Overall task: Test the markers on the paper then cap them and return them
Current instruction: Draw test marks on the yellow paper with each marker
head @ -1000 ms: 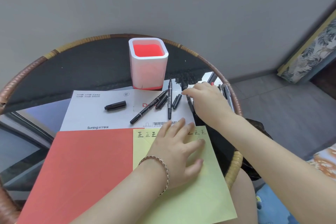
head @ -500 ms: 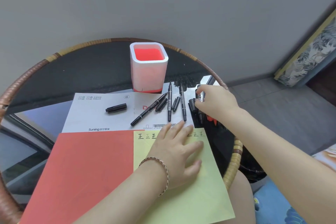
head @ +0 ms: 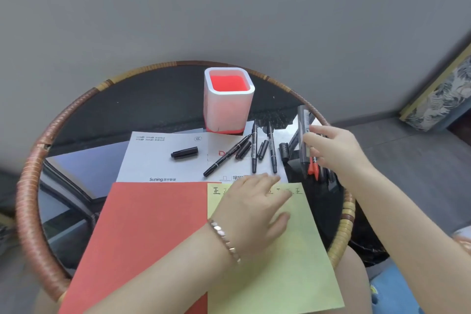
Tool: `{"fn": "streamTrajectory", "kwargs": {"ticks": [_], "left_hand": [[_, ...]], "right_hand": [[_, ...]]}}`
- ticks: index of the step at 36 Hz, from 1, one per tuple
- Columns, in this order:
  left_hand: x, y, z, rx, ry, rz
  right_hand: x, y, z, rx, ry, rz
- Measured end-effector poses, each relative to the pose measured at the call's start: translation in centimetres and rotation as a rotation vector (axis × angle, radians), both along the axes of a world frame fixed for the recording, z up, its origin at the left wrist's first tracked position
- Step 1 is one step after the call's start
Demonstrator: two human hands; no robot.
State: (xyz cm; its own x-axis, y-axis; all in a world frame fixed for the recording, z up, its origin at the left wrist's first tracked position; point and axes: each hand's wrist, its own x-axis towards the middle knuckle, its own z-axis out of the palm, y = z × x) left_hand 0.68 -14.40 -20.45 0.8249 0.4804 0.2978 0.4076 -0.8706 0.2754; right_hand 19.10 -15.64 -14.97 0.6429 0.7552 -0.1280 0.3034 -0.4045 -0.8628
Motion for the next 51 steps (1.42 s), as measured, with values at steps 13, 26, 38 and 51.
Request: {"fn": "streamTrajectory", "kwargs": {"ticks": [13,26,38,51], "left_hand": [[-11.0,0.7,-1.6,0.042,0.173,0.087],[-9.7,0.4,-2.0,0.017,0.183,0.092],[-9.6,0.2,-2.0,-0.088,0.125,0.103],[-9.6,0.2,-1.9,-0.092,0.139,0.105]], "right_hand": [[-2.6,-4.7,-1.0,0.333,0.375,-0.012],[-7.9,-3.5,-1.3,0.354,0.448,0.097],[-13.0,-1.0,-4.3,0.307,0.134,-0.013],[-13.2,-0.9,-6.6,0.327,-0.164,-0.072]]}}
